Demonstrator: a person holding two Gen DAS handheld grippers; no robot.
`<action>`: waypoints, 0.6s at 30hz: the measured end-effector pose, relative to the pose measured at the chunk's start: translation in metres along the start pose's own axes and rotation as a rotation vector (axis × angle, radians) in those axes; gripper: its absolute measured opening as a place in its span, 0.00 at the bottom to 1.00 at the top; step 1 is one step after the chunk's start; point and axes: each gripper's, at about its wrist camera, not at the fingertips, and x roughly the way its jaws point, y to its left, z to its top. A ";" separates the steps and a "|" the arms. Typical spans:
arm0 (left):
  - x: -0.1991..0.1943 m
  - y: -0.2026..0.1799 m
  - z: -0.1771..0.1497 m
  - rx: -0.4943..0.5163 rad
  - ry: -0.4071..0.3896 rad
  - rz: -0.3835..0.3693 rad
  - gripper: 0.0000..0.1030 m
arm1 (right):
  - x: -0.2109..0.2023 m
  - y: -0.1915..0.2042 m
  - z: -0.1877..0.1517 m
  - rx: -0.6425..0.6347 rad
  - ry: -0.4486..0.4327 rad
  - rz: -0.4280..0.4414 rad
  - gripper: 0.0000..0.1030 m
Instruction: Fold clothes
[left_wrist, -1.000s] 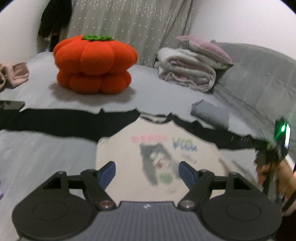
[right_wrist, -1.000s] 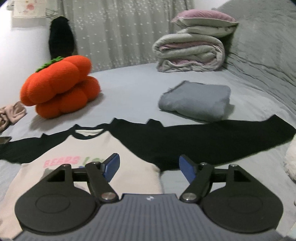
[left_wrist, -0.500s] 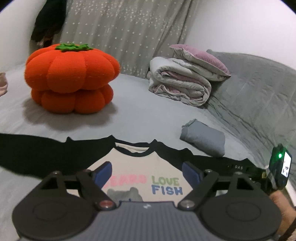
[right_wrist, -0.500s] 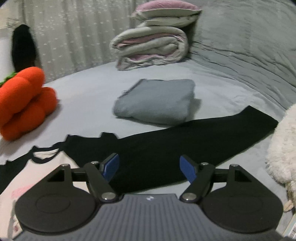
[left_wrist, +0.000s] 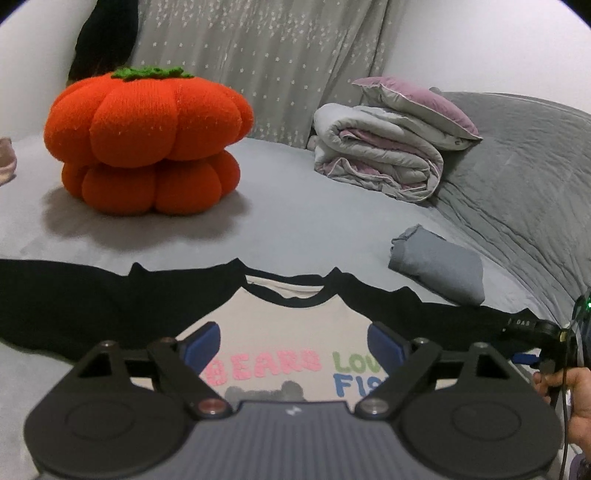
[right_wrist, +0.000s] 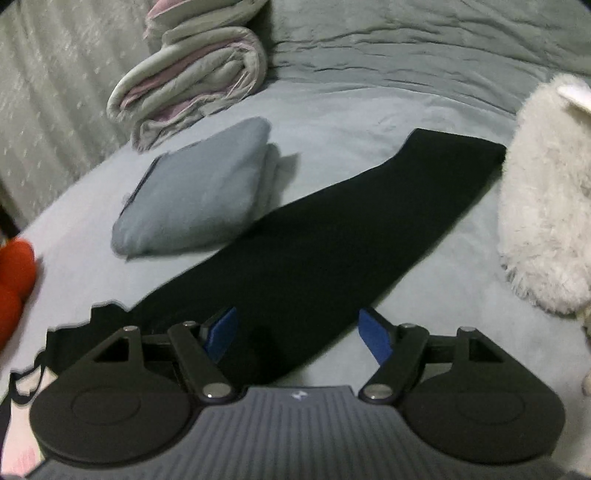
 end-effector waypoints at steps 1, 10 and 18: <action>0.002 0.001 0.000 -0.003 0.003 -0.001 0.85 | 0.000 -0.001 0.001 0.004 -0.009 0.000 0.71; 0.012 0.015 -0.003 -0.057 0.044 0.022 0.85 | -0.001 -0.014 0.013 0.037 -0.089 0.002 0.26; 0.010 0.022 -0.001 -0.079 0.045 0.033 0.85 | -0.005 -0.021 0.023 0.056 -0.167 0.010 0.08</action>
